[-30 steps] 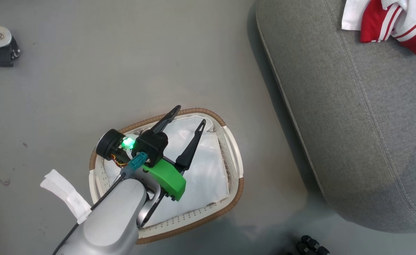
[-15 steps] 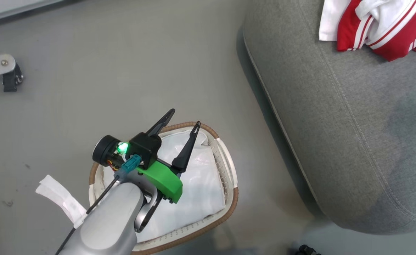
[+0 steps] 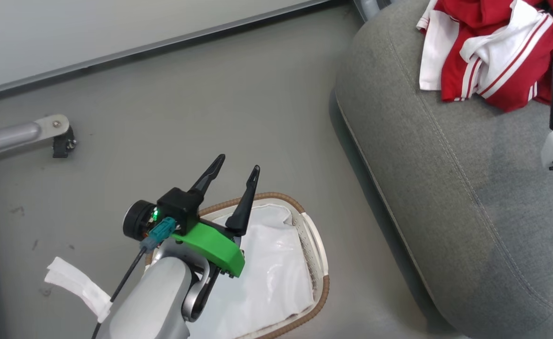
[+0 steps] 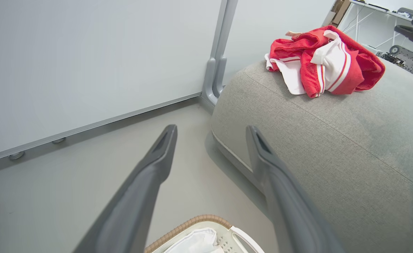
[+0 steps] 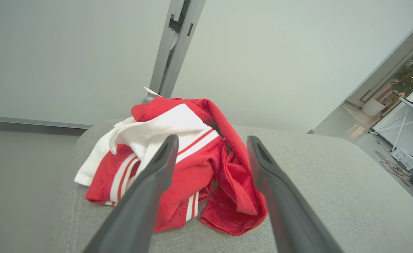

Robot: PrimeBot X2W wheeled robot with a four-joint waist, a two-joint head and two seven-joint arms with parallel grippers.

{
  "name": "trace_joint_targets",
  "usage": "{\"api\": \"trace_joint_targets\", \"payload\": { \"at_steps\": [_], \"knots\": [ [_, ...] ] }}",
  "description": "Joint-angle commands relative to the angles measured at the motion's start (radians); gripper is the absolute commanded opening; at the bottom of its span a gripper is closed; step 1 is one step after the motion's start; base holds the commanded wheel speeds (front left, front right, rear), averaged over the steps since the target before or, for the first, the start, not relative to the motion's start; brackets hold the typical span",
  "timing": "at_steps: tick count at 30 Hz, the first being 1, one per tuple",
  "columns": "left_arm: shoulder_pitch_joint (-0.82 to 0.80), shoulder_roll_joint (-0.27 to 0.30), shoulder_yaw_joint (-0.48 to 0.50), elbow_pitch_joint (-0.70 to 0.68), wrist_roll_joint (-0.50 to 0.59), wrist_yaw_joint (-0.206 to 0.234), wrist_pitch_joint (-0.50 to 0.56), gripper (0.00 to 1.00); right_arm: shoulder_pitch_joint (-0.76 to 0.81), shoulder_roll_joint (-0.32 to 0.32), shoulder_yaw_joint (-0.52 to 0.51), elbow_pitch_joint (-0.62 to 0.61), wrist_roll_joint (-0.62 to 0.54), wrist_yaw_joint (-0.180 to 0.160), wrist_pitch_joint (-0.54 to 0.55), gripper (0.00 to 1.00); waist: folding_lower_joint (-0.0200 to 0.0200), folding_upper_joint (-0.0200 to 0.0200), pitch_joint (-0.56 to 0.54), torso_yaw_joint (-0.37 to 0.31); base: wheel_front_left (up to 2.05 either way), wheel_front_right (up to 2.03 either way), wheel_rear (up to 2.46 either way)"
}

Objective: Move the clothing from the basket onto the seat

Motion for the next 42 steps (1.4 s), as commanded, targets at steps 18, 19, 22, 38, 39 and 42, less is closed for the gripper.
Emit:
{"api": "trace_joint_targets", "payload": {
  "at_steps": [18, 19, 22, 38, 39, 42],
  "knots": [
    [0.23, -0.057, 0.404, -0.092, 0.055, 0.061, -0.001, 1.0, 0.116, 0.179, 0.086, -0.099, 0.131, -0.001, -0.002, 1.0, 0.0, 0.0, -0.176, 0.168, 0.0, 0.0, 0.0],
    [0.245, -0.061, 0.426, -0.094, 0.055, 0.061, -0.001, 1.0, 0.131, 0.188, 0.09, -0.107, 0.137, -0.001, -0.002, 1.0, 0.0, 0.0, -0.182, 0.172, 0.0, 0.0, 0.0],
    [0.284, -0.071, 0.469, -0.09, 0.058, 0.054, -0.001, 1.0, 0.179, 0.215, 0.097, -0.128, 0.147, -0.001, -0.002, 1.0, 0.0, 0.0, -0.197, 0.18, 0.0, 0.0, 0.0],
    [0.447, -0.088, 0.539, -0.063, 0.055, 0.033, -0.001, 1.0, 0.46, 0.266, 0.187, -0.178, 0.266, -0.001, -0.002, 1.0, 0.0, 0.0, -0.295, 0.206, 0.0, 0.0, 0.0],
    [0.457, -0.089, 0.536, -0.062, 0.047, 0.037, -0.001, 1.0, 0.478, 0.266, 0.193, -0.183, 0.273, -0.001, -0.002, 1.0, 0.0, 0.0, -0.306, 0.207, 0.0, 0.0, 0.0],
    [0.476, -0.089, 0.529, -0.067, 0.03, 0.046, -0.001, 1.0, 0.517, 0.266, 0.202, -0.198, 0.279, -0.001, -0.002, 1.0, 0.0, 0.0, -0.324, 0.209, 0.0, 0.0, 0.0]
  ]
}}
